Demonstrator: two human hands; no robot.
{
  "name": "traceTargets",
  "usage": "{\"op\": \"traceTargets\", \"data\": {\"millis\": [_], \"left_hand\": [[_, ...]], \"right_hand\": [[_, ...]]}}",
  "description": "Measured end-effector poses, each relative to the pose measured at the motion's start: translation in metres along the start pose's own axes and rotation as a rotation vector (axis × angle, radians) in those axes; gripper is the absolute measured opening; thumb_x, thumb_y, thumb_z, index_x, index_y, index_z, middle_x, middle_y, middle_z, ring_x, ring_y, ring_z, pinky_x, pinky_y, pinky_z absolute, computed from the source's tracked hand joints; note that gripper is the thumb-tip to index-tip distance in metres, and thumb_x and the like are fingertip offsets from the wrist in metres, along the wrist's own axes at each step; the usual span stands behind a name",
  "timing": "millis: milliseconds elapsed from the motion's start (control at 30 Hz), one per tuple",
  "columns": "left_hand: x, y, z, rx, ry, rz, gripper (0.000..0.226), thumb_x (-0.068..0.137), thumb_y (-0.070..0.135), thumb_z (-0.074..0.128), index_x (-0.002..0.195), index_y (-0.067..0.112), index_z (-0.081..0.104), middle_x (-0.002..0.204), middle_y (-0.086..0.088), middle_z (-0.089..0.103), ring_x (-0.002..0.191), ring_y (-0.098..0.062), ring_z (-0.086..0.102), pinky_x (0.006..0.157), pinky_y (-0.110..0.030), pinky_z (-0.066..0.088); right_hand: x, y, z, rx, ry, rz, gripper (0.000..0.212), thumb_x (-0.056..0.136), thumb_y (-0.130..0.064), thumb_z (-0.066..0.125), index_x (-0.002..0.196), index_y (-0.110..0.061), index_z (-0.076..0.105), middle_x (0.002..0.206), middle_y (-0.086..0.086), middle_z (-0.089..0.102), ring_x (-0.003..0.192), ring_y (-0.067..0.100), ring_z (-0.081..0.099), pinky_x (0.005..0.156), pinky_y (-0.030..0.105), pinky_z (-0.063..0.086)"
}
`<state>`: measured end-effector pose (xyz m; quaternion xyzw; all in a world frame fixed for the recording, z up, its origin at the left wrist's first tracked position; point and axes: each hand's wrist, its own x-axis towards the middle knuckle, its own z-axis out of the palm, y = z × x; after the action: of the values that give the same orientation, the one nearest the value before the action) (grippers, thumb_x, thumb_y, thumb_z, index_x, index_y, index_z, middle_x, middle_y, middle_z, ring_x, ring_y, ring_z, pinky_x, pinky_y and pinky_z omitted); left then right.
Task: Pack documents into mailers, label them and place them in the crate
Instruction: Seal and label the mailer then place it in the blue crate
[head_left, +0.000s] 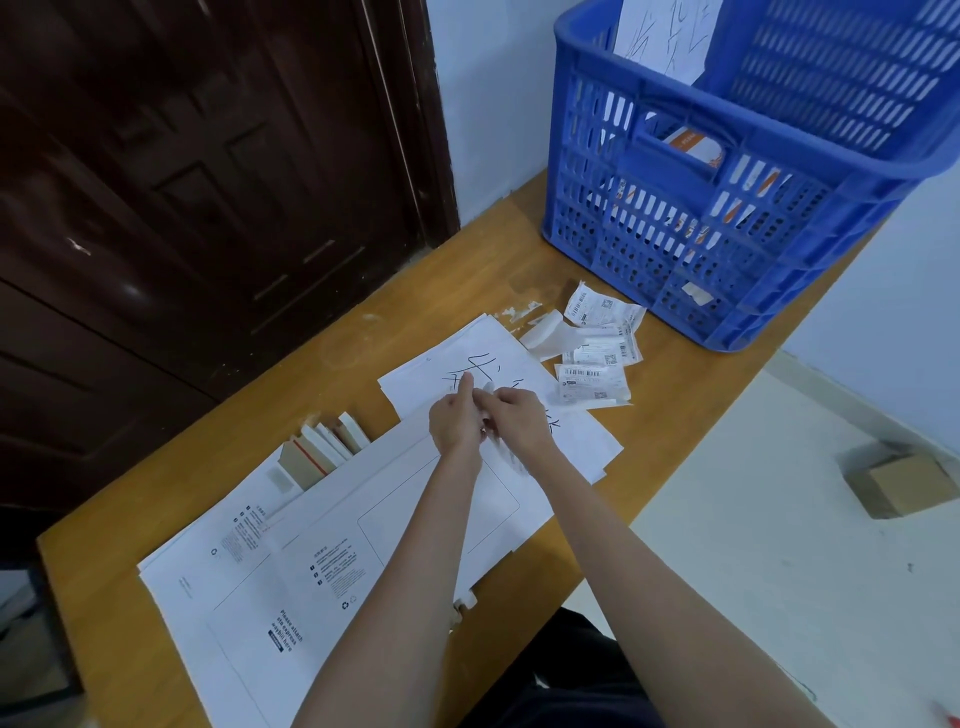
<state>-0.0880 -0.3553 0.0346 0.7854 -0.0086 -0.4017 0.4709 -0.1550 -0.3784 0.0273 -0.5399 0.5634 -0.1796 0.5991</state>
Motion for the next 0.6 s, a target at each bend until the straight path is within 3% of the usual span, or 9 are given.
{"op": "traceTargets", "data": {"millis": [100, 233, 300, 333, 400, 500, 600], "left_hand": [[-0.002, 0.003, 0.0, -0.134, 0.015, -0.091, 0.033, 0.096, 0.032, 0.05, 0.077, 0.005, 0.055, 0.069, -0.007, 0.055, 0.053, -0.017, 0.048, 0.043, -0.022, 0.037], [-0.009, 0.007, -0.006, -0.478, -0.06, -0.266, 0.022, 0.098, 0.019, 0.049, 0.083, 0.003, 0.049, 0.066, -0.009, 0.047, 0.027, -0.008, 0.031, 0.032, -0.011, 0.028], [-0.011, 0.008, -0.011, -0.608, -0.097, -0.328, 0.021, 0.098, 0.019, 0.05, 0.083, 0.005, 0.048, 0.065, -0.008, 0.046, 0.034, -0.01, 0.034, 0.032, -0.009, 0.029], [-0.011, 0.007, -0.013, -0.61, -0.11, -0.332, 0.02, 0.098, 0.021, 0.051, 0.085, 0.006, 0.049, 0.067, -0.008, 0.046, 0.042, -0.012, 0.036, 0.032, -0.01, 0.03], [-0.009, 0.004, -0.013, -0.448, -0.132, -0.287, 0.02, 0.098, 0.028, 0.051, 0.094, 0.008, 0.052, 0.078, -0.008, 0.051, 0.058, -0.015, 0.044, 0.035, -0.014, 0.034], [-0.01, 0.002, -0.01, -0.174, -0.184, -0.194, 0.027, 0.097, 0.033, 0.049, 0.114, 0.013, 0.056, 0.103, -0.009, 0.059, 0.091, -0.022, 0.059, 0.059, -0.025, 0.05], [-0.013, 0.002, -0.012, -0.101, -0.263, -0.129, 0.02, 0.096, 0.024, 0.045, 0.103, 0.011, 0.059, 0.101, -0.01, 0.063, 0.085, -0.02, 0.062, 0.067, -0.029, 0.052]], "right_hand": [[-0.002, -0.003, -0.002, 0.101, -0.057, 0.06, 0.042, 0.092, -0.025, 0.054, 0.055, -0.012, 0.042, 0.047, 0.0, 0.045, 0.048, 0.015, 0.041, 0.052, 0.023, 0.035], [-0.001, -0.003, -0.009, 0.597, -0.178, 0.265, 0.029, 0.096, -0.018, 0.052, 0.069, -0.008, 0.052, 0.051, 0.0, 0.041, 0.048, 0.011, 0.036, 0.056, 0.022, 0.034], [0.0, -0.001, -0.01, 0.787, -0.19, 0.35, 0.024, 0.096, -0.016, 0.053, 0.074, -0.008, 0.052, 0.051, 0.0, 0.039, 0.046, 0.011, 0.036, 0.058, 0.023, 0.034], [-0.001, 0.0, -0.01, 0.795, -0.173, 0.376, 0.023, 0.096, -0.017, 0.053, 0.074, -0.008, 0.051, 0.052, 0.001, 0.041, 0.045, 0.011, 0.037, 0.056, 0.022, 0.035], [0.001, 0.0, -0.009, 0.573, -0.099, 0.378, 0.029, 0.096, -0.028, 0.05, 0.076, -0.009, 0.053, 0.063, 0.004, 0.047, 0.05, 0.014, 0.044, 0.054, 0.023, 0.039], [0.002, -0.001, -0.005, 0.3, -0.039, 0.355, 0.045, 0.093, -0.051, 0.045, 0.09, -0.009, 0.059, 0.082, 0.006, 0.058, 0.07, 0.018, 0.054, 0.06, 0.026, 0.04], [0.001, -0.001, -0.001, 0.173, 0.05, 0.274, 0.04, 0.092, -0.043, 0.051, 0.096, -0.005, 0.062, 0.09, 0.008, 0.061, 0.079, 0.021, 0.055, 0.066, 0.03, 0.042]]}}
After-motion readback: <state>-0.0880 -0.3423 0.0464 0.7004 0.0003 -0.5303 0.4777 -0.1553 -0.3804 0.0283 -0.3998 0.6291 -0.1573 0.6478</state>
